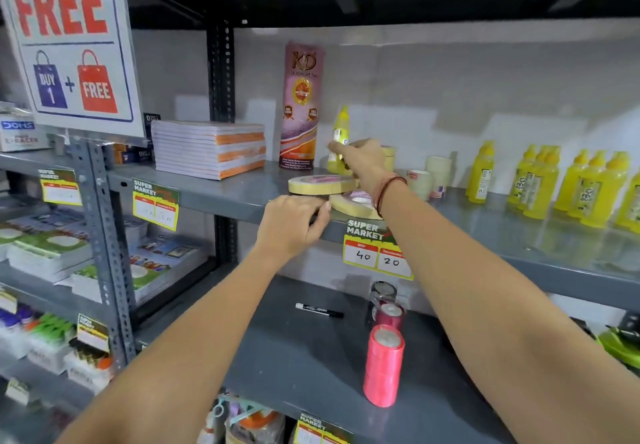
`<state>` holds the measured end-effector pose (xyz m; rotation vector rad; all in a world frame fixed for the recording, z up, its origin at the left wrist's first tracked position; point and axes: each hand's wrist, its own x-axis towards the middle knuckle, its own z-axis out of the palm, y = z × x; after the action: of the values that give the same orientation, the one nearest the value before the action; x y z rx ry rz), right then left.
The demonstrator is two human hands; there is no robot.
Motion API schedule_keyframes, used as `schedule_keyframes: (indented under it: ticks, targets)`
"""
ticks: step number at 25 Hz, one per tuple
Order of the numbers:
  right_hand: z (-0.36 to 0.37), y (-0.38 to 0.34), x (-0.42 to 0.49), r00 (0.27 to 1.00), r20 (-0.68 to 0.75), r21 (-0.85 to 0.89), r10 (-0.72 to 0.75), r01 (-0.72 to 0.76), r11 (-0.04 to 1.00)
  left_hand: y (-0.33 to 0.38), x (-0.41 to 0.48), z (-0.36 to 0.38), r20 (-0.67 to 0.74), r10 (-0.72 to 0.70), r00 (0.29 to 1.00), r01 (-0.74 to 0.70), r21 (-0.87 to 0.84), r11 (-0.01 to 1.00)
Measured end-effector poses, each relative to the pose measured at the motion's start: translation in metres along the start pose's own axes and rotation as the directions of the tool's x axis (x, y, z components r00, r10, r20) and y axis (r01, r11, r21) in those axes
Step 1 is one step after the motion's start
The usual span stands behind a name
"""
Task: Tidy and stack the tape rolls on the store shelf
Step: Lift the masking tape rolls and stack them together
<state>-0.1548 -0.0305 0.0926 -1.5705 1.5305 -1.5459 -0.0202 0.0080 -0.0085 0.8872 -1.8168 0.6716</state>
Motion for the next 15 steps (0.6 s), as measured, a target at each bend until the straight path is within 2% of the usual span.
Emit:
schedule_keyframes:
  ticks: [2, 4, 8, 11, 15]
  targets:
    - [-0.031, 0.001, 0.001, 0.996, -0.053, -0.002, -0.068, 0.068, 0.998, 0.0, -0.001, 0.001, -0.011, -0.001, 1.0, 0.001, -0.001, 1.0]
    - [-0.072, 0.011, 0.006, 0.991, -0.103, -0.16, -0.088, 0.07, 0.985, 0.0, -0.001, 0.002, -0.018, -0.005, 1.0, 0.004, -0.003, 1.0]
    - [-0.155, 0.056, 0.006, 0.978, -0.209, -0.507, 0.026, -0.131, 0.852, -0.001, -0.001, 0.004, -0.024, 0.001, 1.0, -0.001, 0.003, 1.0]
    - [-0.191, 0.076, -0.002, 0.951, -0.307, -0.538, 0.047, -0.213, 0.816, -0.001, 0.0, 0.004, -0.023, 0.0, 1.0, 0.0, 0.003, 1.0]
    - [-0.199, 0.078, -0.007, 0.938, -0.347, -0.582, 0.006, -0.221, 0.782, 0.0, -0.001, 0.004, -0.022, 0.003, 1.0, -0.003, 0.007, 1.0]
